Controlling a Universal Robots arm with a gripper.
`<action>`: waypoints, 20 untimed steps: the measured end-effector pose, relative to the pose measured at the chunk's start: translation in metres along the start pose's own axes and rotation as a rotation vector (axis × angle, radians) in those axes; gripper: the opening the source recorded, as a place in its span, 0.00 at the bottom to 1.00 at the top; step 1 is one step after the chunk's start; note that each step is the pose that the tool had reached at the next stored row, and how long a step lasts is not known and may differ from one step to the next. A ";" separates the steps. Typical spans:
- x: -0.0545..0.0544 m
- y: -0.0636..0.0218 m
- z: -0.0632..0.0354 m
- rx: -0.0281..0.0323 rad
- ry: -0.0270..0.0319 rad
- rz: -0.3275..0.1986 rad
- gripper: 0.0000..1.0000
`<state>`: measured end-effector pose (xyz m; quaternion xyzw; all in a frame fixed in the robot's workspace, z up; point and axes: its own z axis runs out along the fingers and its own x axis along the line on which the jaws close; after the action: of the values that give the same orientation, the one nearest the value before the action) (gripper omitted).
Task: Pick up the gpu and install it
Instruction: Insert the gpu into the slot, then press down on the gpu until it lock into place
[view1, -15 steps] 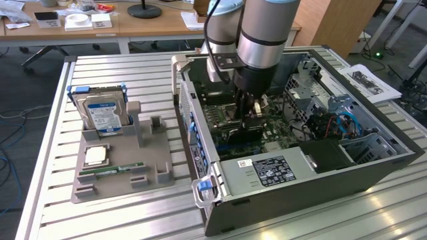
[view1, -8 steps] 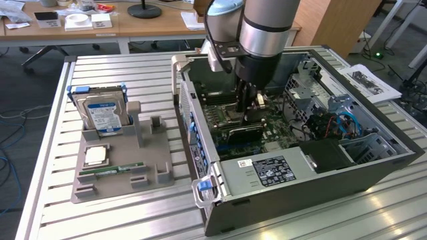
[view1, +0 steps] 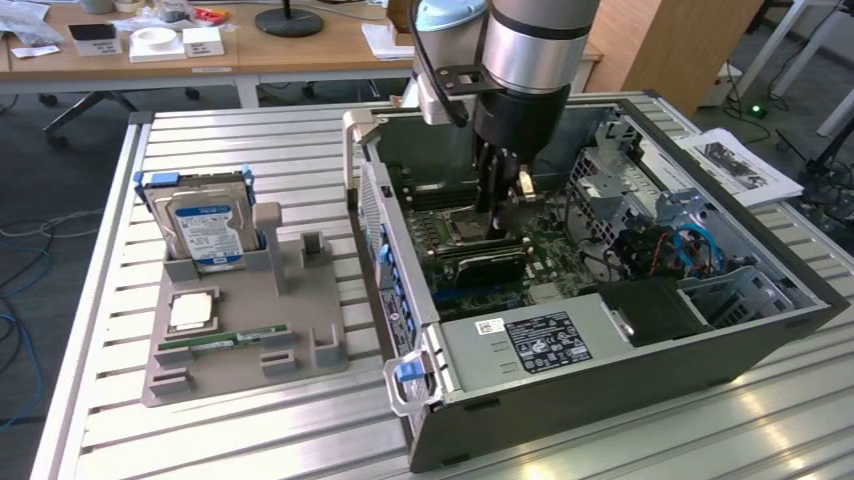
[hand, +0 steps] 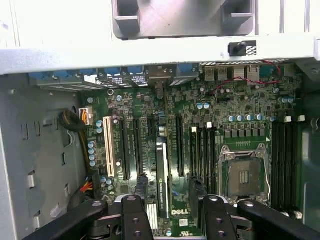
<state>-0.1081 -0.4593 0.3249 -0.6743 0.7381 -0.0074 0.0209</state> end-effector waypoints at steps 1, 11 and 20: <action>0.000 0.0000 0.0001 0.0001 -0.0002 0.000 0.46; 0.000 0.0000 0.0000 0.0000 0.0000 0.000 0.46; 0.000 0.0000 0.0000 0.0000 0.0000 0.000 0.44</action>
<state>-0.1081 -0.4593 0.3249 -0.6743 0.7381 -0.0074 0.0209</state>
